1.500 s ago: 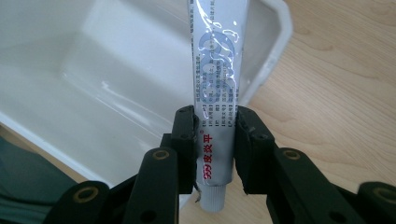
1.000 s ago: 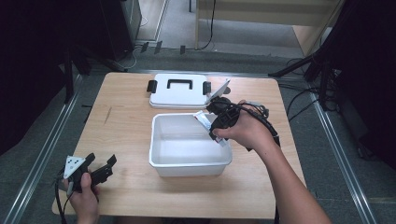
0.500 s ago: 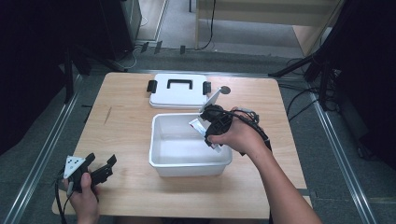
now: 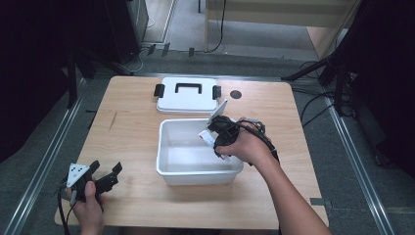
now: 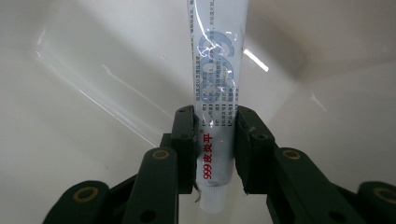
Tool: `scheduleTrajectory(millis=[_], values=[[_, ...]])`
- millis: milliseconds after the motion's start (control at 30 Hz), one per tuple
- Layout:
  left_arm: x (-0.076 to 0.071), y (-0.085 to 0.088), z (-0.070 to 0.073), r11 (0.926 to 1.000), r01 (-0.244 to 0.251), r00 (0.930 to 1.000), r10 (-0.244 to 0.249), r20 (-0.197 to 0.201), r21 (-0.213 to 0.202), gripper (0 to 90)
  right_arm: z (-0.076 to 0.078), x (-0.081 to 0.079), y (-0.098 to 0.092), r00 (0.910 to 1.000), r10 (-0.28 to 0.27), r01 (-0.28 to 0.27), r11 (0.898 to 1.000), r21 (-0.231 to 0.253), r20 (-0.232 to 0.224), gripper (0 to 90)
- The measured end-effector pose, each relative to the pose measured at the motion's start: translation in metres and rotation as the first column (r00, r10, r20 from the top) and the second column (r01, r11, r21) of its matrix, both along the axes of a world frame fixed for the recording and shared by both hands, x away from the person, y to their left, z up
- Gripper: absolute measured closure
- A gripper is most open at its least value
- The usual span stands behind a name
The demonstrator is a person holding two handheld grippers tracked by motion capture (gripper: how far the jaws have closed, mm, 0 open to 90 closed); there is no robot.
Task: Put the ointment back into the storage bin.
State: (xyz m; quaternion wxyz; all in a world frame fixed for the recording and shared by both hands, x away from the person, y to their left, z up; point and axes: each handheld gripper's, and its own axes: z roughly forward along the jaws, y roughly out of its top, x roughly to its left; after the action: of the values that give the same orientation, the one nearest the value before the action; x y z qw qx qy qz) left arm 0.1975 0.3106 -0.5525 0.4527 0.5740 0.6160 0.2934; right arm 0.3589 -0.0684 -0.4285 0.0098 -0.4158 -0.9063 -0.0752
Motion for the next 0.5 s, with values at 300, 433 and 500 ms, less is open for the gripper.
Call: scheduleTrajectory(millis=[300, 433, 500], values=[[0.0, 0.0, 0.0, 1.0, 0.001, 1.0, -0.001, 0.0, -0.002, 14.4, -0.017, 0.001, 0.009, 0.9995, 0.03, -0.03, 0.998, -0.061, 0.003, 72.3], [0.0, 0.0, 0.0, 1.0, 0.0, 1.0, 0.0, 0.0, -0.003, 14.4, -0.022, 0.002, 0.012, 0.9993, 0.036, -0.037, 0.997, -0.072, -0.002, 72.2], [0.0, 0.0, 0.0, 1.0, 0.001, 1.0, -0.001, -0.001, -0.003, 14.4, -0.026, 0.002, 0.014, 0.9992, 0.04, -0.04, 0.996, -0.076, -0.006, 72.1]])
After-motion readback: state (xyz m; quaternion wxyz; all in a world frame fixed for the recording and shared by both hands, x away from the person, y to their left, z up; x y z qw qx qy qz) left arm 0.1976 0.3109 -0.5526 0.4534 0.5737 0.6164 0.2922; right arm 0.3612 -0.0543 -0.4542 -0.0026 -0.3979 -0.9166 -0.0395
